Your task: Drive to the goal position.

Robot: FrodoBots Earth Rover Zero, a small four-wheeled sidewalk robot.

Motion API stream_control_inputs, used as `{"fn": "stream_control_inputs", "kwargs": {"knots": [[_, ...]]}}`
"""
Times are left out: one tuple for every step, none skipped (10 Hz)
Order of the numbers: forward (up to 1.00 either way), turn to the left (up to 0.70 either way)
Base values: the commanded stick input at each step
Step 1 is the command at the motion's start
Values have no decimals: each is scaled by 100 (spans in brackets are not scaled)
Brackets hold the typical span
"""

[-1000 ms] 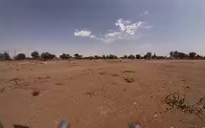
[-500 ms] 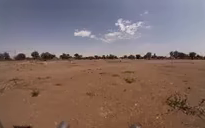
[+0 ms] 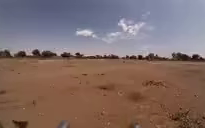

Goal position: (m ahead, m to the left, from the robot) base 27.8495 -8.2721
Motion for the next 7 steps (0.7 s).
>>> {"fn": "stream_control_inputs", "kwargs": {"knots": [[70,0],[70,0],[70,0],[70,0],[70,0],[70,0],[70,0]]}}
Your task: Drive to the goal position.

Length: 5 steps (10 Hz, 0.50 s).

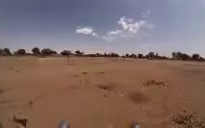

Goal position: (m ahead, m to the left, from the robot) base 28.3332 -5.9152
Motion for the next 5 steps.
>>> {"fn": "stream_control_inputs", "kwargs": {"knots": [[70,0],[70,0],[70,0],[70,0],[70,0]]}}
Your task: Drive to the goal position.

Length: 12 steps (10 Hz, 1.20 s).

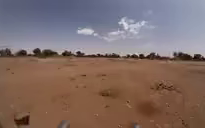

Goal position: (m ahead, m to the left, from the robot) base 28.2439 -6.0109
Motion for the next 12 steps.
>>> {"fn": "stream_control_inputs", "kwargs": {"knots": [[70,0],[70,0],[70,0],[70,0],[70,0],[70,0],[70,0],[70,0],[70,0],[70,0],[70,0],[70,0]]}}
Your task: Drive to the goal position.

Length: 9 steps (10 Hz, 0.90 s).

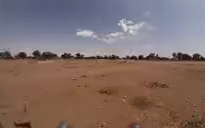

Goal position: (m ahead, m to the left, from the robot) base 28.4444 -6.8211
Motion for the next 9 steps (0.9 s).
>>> {"fn": "stream_control_inputs", "kwargs": {"knots": [[70,0],[70,0],[70,0],[70,0],[70,0],[70,0],[70,0],[70,0],[70,0]]}}
